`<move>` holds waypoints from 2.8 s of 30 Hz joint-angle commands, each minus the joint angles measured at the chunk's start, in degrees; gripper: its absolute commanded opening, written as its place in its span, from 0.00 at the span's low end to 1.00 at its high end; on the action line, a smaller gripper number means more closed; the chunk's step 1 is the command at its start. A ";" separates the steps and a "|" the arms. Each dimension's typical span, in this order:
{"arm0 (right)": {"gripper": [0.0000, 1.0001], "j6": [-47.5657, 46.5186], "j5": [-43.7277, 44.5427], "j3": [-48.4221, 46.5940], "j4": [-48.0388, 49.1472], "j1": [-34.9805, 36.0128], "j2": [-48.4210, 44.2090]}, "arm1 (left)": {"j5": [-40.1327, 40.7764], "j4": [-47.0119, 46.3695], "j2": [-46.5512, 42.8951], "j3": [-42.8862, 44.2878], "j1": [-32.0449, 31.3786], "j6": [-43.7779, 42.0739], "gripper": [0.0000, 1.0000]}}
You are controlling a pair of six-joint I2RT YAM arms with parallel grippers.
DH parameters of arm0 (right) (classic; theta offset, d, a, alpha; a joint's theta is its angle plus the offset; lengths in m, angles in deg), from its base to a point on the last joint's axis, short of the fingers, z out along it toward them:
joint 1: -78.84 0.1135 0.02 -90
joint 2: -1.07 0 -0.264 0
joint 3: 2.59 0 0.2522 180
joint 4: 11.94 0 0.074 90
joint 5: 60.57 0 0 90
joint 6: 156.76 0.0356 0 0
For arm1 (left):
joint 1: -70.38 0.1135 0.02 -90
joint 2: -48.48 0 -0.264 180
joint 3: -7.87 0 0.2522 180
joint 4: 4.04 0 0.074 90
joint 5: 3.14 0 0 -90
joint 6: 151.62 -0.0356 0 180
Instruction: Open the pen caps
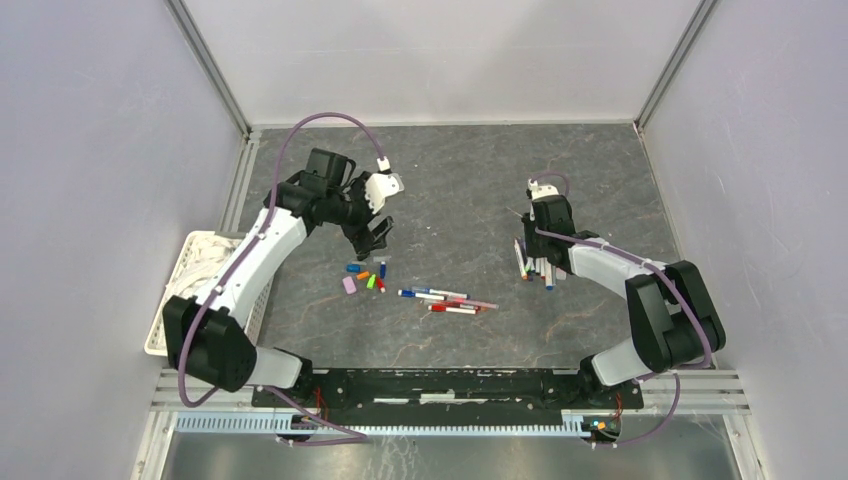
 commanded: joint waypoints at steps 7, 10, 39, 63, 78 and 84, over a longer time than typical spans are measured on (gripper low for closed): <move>0.29 0.61 0.06 0.47 0.22 0.11 -5.53 | 1.31 2.89 -6.55 3.20 0.74 5.30 0.95; 0.27 0.07 -0.76 -1.02 -1.95 0.10 -5.24 | 1.68 2.64 -8.31 3.87 1.31 5.27 0.97; 0.37 -15.90 -15.26 -9.72 -5.46 28.44 9.01 | 1.09 3.84 -12.69 0.89 4.04 4.70 1.00; 0.49 -15.88 -14.33 -14.88 -4.95 30.71 8.44 | -1.43 5.94 -11.55 2.08 4.09 3.60 1.00; 0.46 -16.86 -13.38 -12.59 -3.84 31.03 15.16 | -1.89 7.77 -11.49 2.10 4.19 2.08 1.00; 0.16 -17.13 -13.42 -12.44 -3.26 28.77 15.41 | -3.96 9.99 -10.24 0.92 4.19 0.39 1.00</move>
